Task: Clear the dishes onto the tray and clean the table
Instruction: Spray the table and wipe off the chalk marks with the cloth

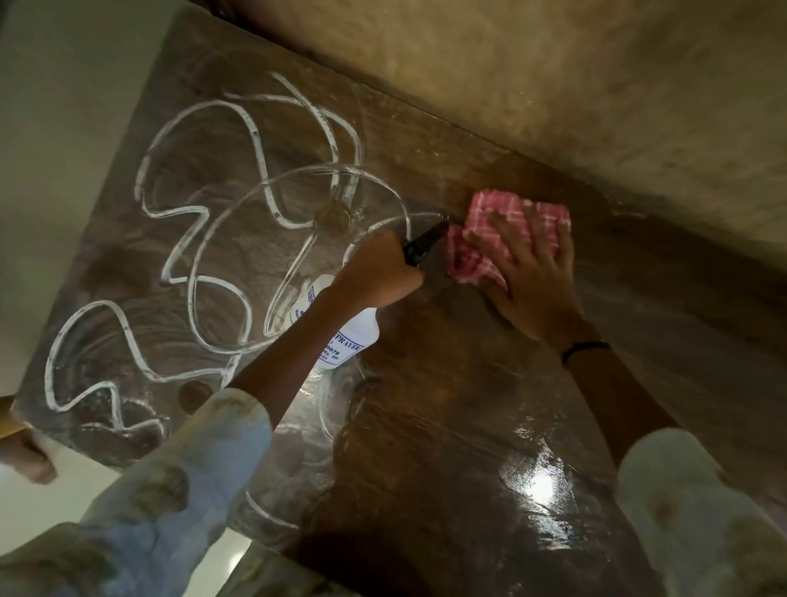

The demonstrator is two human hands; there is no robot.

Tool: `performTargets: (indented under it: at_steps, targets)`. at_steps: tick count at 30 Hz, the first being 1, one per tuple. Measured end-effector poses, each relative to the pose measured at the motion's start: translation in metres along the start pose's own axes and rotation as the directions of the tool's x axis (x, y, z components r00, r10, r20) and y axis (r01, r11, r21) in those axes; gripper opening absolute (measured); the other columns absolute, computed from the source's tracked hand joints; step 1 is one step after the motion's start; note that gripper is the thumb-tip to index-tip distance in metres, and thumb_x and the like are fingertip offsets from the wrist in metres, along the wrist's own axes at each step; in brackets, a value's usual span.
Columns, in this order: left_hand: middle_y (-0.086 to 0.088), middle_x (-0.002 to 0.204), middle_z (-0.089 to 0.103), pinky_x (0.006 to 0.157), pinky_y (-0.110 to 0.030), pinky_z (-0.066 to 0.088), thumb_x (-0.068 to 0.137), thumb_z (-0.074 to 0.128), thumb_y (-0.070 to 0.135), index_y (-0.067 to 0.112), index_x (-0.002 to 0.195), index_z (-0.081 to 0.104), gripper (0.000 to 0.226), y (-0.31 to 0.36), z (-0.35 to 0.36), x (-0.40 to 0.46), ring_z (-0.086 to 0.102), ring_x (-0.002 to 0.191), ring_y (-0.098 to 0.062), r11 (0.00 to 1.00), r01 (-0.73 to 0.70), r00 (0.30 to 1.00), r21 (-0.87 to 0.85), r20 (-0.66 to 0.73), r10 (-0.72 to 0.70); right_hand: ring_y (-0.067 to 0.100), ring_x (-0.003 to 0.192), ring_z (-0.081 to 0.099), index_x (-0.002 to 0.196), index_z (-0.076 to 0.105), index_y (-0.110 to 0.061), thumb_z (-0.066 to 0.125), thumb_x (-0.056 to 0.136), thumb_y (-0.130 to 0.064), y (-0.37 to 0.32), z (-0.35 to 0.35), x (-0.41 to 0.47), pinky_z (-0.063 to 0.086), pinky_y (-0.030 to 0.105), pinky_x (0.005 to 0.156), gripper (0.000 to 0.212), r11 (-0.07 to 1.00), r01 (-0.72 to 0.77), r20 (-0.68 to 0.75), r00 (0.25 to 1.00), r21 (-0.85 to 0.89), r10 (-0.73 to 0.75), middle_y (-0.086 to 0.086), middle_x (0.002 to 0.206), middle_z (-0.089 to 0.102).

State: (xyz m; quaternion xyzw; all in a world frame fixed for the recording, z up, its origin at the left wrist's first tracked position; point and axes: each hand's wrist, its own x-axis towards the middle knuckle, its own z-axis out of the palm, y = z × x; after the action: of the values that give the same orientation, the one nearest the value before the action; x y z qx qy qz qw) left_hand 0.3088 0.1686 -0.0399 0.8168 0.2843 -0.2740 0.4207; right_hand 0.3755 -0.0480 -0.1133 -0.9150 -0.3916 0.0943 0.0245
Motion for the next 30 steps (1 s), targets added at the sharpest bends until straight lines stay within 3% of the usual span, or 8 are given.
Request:
performTargets:
  at_steps: [4, 8, 10, 14, 19, 23, 27, 30]
  targets:
    - [-0.002, 0.054, 0.050, 0.045, -0.023, 0.036, 0.078, 0.056, 0.003, 0.009, 0.085, 0.059, 0.010, 0.001, -0.012, 0.008, 0.051, 0.047, -0.015, 0.999, -0.023, 1.000, -0.037, 0.016, 0.023, 0.036, 0.146, 0.010, 0.146, 0.024, -0.040, 0.025, 0.094, -0.061, 0.025, -0.006, -0.005, 0.006, 0.063, 0.113, 0.056, 0.990, -0.142, 0.007, 0.990, 0.020, 0.142, 0.002, 0.157, 0.025]
    - [-0.005, 0.057, 0.052, 0.047, -0.026, 0.040, 0.081, 0.057, 0.005, 0.007, 0.076, 0.057, 0.005, 0.003, -0.019, 0.014, 0.051, 0.049, -0.017, 0.999, -0.008, 0.999, -0.043, -0.041, 0.006, 0.038, 0.146, 0.010, 0.147, 0.021, -0.041, 0.028, 0.094, -0.059, 0.018, -0.011, 0.028, 0.005, 0.066, 0.111, 0.057, 0.971, -0.236, 0.006, 0.972, 0.042, 0.235, 0.002, 0.158, 0.022]
    - [-0.005, 0.058, 0.052, 0.047, -0.026, 0.042, 0.080, 0.056, 0.004, 0.005, 0.078, 0.058, 0.003, 0.004, -0.022, 0.016, 0.051, 0.049, -0.017, 0.999, 0.001, 0.997, -0.035, -0.077, -0.003, 0.038, 0.146, 0.009, 0.147, 0.022, -0.041, 0.026, 0.093, -0.061, 0.016, -0.012, 0.039, 0.005, 0.066, 0.111, 0.058, 0.972, -0.234, 0.017, 0.972, 0.032, 0.233, 0.002, 0.158, 0.021]
    - [-0.005, 0.057, 0.052, 0.052, -0.031, 0.048, 0.080, 0.055, 0.004, 0.019, 0.064, 0.047, 0.024, 0.003, -0.029, 0.020, 0.051, 0.048, -0.018, 0.999, -0.018, 0.997, -0.037, -0.071, 0.016, 0.038, 0.146, 0.009, 0.147, 0.024, -0.041, 0.026, 0.092, -0.062, 0.014, -0.014, 0.045, 0.006, 0.066, 0.111, 0.059, 0.975, -0.220, 0.016, 0.975, 0.032, 0.219, 0.001, 0.158, 0.022]
    - [-0.001, 0.055, 0.049, 0.049, -0.024, 0.041, 0.079, 0.057, 0.008, 0.016, 0.065, 0.051, 0.018, 0.004, -0.036, 0.018, 0.049, 0.049, -0.014, 0.997, -0.026, 0.995, 0.067, -0.090, 0.032, 0.039, 0.146, 0.006, 0.148, 0.023, -0.039, 0.026, 0.092, -0.063, -0.006, -0.020, 0.075, 0.000, 0.067, 0.110, 0.061, 0.970, -0.237, 0.036, 0.971, 0.058, 0.235, 0.003, 0.160, 0.017]
    - [-0.006, 0.057, 0.055, 0.059, -0.032, 0.051, 0.076, 0.059, 0.010, 0.002, 0.081, 0.064, 0.010, -0.004, -0.041, 0.018, 0.056, 0.053, -0.022, 0.997, -0.034, 0.993, 0.068, -0.109, 0.042, 0.040, 0.146, 0.003, 0.148, 0.024, -0.037, 0.032, 0.093, -0.056, -0.054, -0.019, 0.117, -0.009, 0.066, 0.107, 0.059, 0.975, -0.205, 0.048, 0.978, 0.086, 0.201, 0.003, 0.160, 0.014]
    - [-0.015, 0.062, 0.061, 0.055, -0.033, 0.050, 0.076, 0.058, 0.006, -0.004, 0.085, 0.065, 0.015, -0.011, -0.041, 0.017, 0.059, 0.054, -0.024, 0.998, -0.043, 0.996, 0.046, -0.078, 0.047, 0.038, 0.146, 0.011, 0.146, 0.030, -0.039, 0.030, 0.092, -0.057, -0.061, -0.015, 0.117, 0.000, 0.063, 0.111, 0.057, 0.998, 0.001, 0.027, 1.000, 0.057, -0.002, 0.002, 0.157, 0.025]
    - [-0.007, 0.053, 0.053, 0.050, -0.029, 0.048, 0.078, 0.058, 0.006, -0.003, 0.083, 0.064, 0.012, -0.010, -0.038, 0.016, 0.053, 0.045, -0.017, 0.997, -0.050, 0.996, 0.060, -0.070, 0.054, 0.037, 0.145, 0.014, 0.145, 0.033, -0.037, 0.027, 0.093, -0.063, -0.026, -0.011, 0.085, 0.004, 0.064, 0.112, 0.058, 0.997, -0.050, 0.005, 0.999, 0.053, 0.050, 0.001, 0.156, 0.028]
